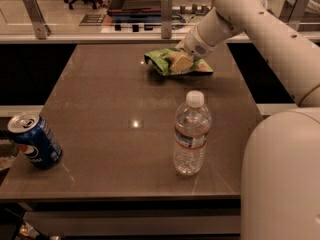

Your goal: Move green rice chip bag near pepsi can

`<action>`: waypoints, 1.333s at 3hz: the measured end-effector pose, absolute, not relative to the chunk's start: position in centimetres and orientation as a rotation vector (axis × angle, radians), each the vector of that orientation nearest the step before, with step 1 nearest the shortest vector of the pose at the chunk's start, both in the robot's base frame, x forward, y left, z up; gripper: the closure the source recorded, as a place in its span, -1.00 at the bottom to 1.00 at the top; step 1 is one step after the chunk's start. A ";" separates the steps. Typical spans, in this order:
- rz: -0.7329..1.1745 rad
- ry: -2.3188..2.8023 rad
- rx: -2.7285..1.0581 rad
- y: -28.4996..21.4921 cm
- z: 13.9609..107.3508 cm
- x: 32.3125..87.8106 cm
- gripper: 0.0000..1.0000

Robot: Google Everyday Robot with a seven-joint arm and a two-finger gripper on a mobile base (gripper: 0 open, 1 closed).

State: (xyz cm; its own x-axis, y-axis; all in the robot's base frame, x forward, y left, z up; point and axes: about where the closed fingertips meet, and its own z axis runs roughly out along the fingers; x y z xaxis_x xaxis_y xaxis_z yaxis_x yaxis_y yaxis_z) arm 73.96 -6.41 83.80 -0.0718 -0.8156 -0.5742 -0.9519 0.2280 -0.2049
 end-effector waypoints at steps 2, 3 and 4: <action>0.303 1.899 -1.605 -6.6 84.7 73.8 1.00; 0.262 1.899 -1.572 -7.6 86.8 73.2 1.00; 0.200 1.881 -1.538 -8.5 89.6 72.2 1.00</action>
Offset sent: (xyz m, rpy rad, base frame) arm -0.0054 -0.0095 0.0285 0.0433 -0.0470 -0.0106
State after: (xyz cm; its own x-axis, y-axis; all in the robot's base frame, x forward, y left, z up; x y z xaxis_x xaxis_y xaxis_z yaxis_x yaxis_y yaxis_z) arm 72.16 -8.52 89.59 -0.0614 -0.8046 -0.5906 -0.9109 0.2870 -0.2964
